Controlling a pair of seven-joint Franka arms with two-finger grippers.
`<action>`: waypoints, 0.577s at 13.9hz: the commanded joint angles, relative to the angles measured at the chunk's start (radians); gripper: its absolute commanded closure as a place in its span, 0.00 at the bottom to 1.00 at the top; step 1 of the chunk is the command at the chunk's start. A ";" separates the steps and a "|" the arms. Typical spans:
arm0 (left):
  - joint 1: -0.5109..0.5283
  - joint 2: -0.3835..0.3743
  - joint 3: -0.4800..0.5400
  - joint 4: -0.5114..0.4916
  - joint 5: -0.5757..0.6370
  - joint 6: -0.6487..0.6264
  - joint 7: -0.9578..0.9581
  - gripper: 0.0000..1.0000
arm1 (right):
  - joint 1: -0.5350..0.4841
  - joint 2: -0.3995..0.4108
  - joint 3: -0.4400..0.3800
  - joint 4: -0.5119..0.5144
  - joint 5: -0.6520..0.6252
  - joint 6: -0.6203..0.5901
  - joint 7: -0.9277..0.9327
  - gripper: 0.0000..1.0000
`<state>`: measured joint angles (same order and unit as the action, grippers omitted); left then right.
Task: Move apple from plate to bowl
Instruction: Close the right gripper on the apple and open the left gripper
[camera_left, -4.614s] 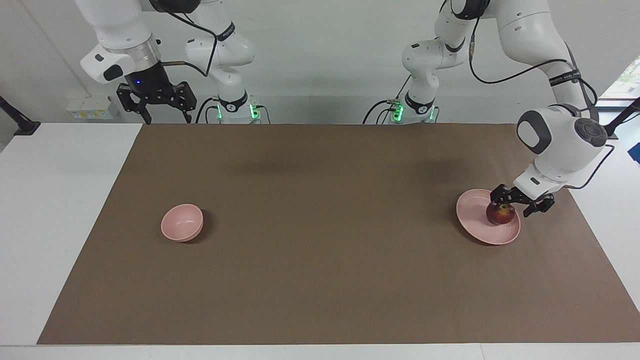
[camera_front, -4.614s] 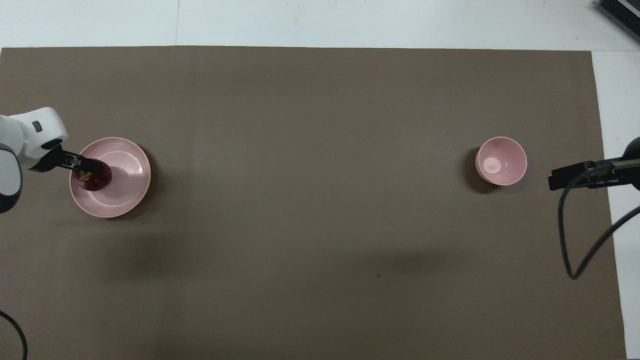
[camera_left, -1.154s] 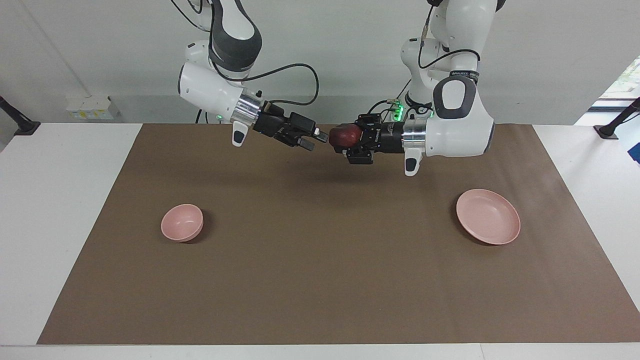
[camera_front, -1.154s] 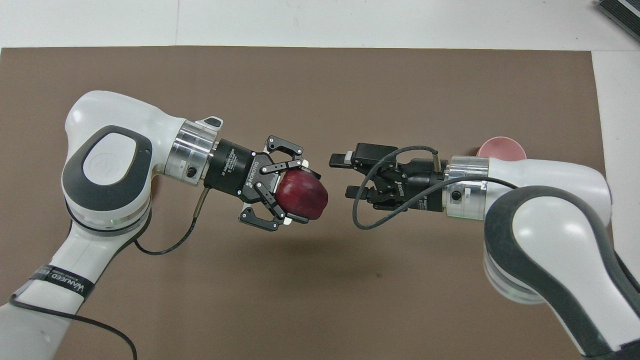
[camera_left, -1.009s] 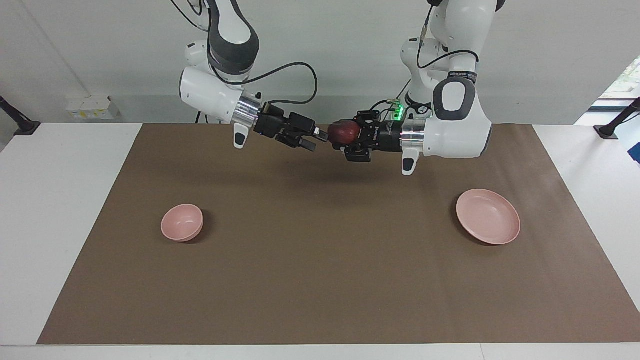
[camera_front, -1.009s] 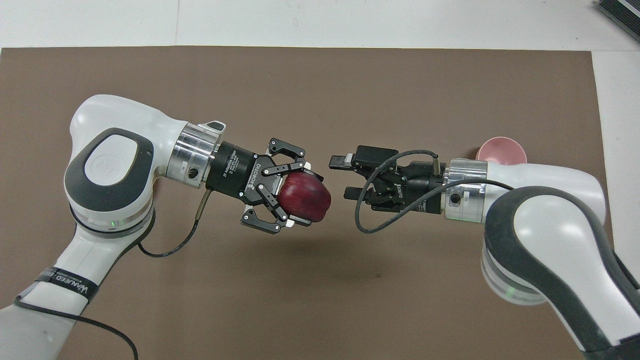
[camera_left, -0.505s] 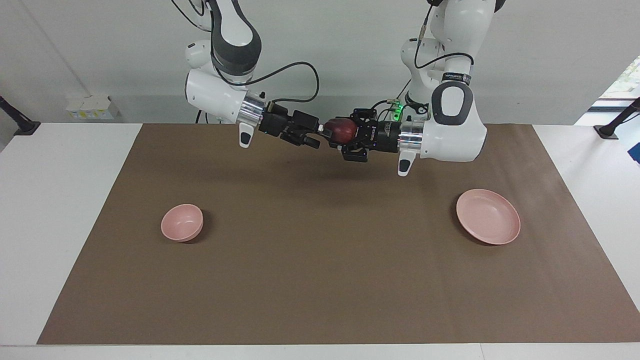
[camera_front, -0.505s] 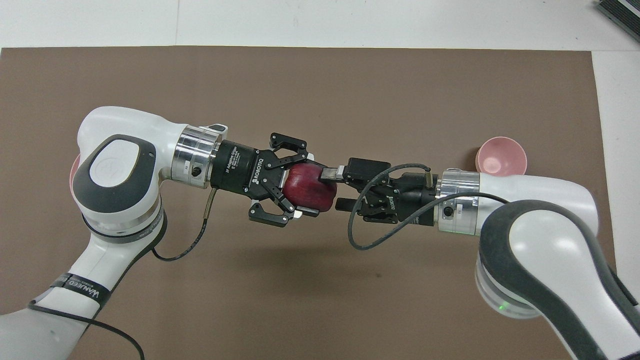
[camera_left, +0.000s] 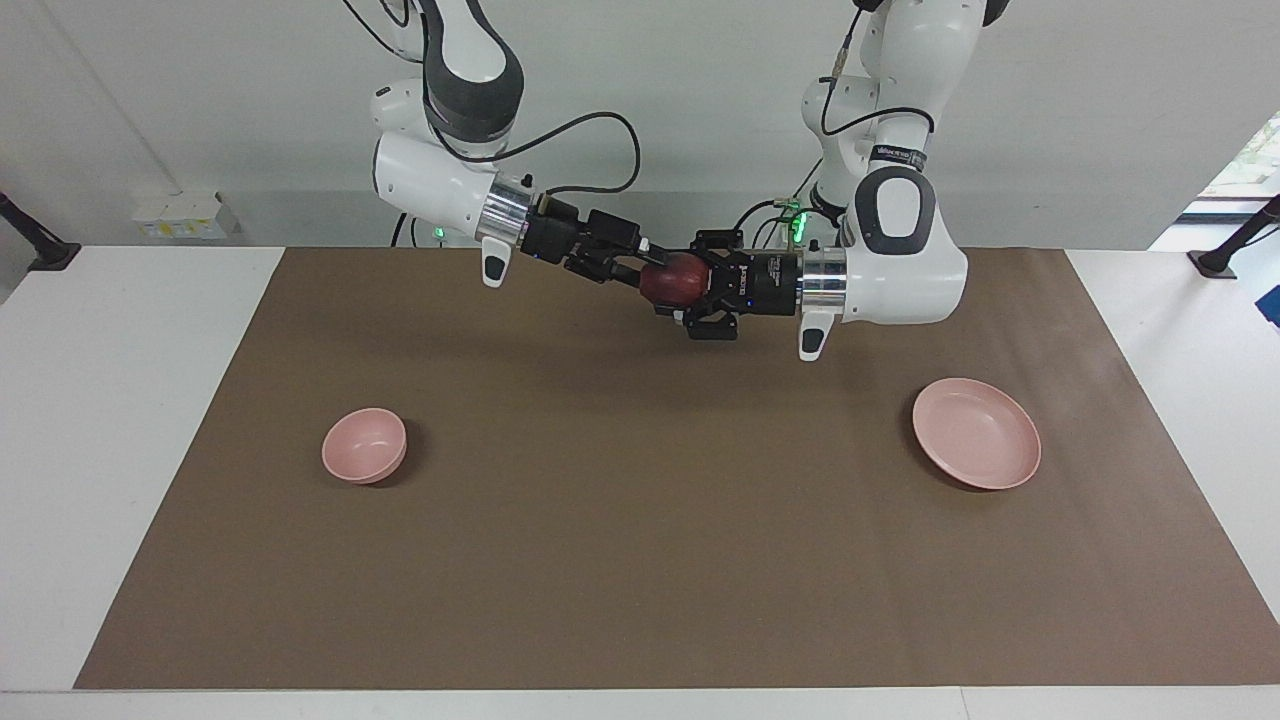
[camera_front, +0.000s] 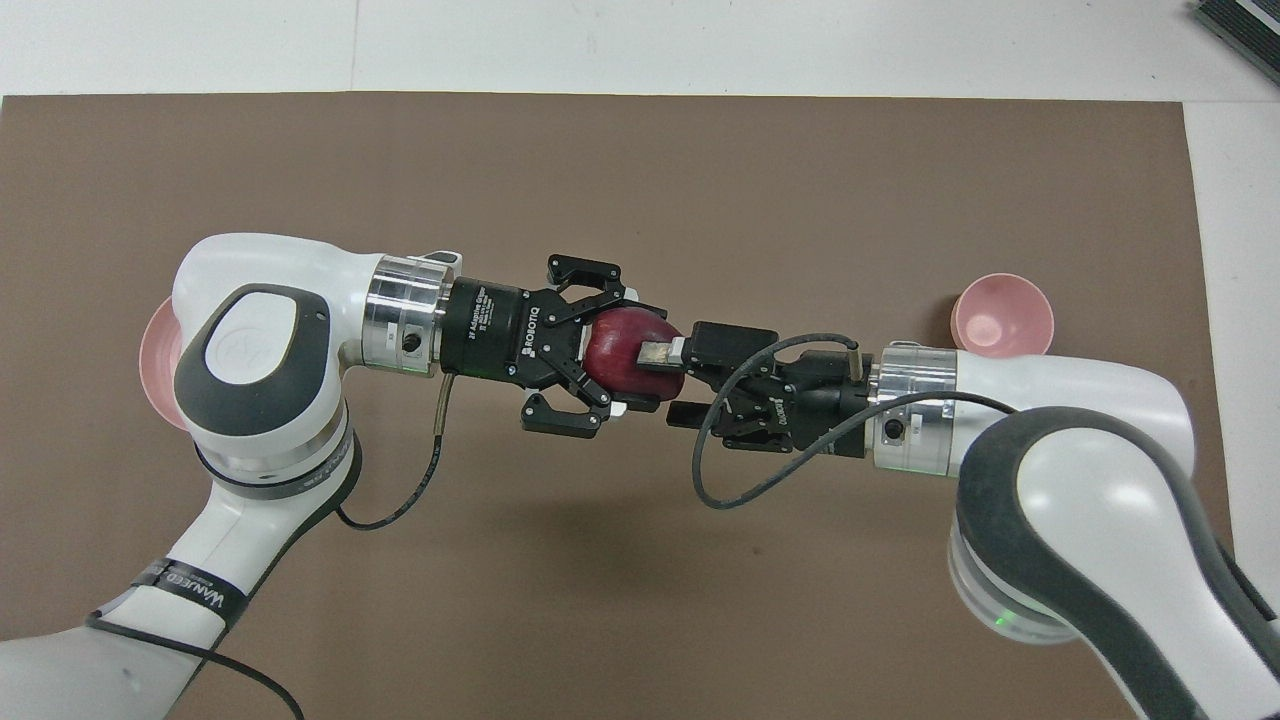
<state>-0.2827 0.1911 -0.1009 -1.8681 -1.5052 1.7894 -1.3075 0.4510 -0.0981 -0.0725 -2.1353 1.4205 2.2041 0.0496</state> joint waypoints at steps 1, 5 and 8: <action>-0.016 -0.048 -0.003 -0.049 -0.032 0.022 -0.009 1.00 | 0.006 -0.008 0.000 -0.015 0.023 0.023 -0.034 0.00; -0.016 -0.053 -0.019 -0.051 -0.036 0.018 -0.009 1.00 | 0.008 0.000 0.000 -0.008 0.014 0.032 -0.034 0.00; -0.027 -0.055 -0.029 -0.051 -0.041 0.015 -0.009 1.00 | 0.009 0.005 0.002 -0.003 0.014 0.075 -0.034 0.00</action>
<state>-0.2860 0.1839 -0.1343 -1.8810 -1.5159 1.7904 -1.3075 0.4530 -0.0977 -0.0719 -2.1326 1.4205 2.2356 0.0483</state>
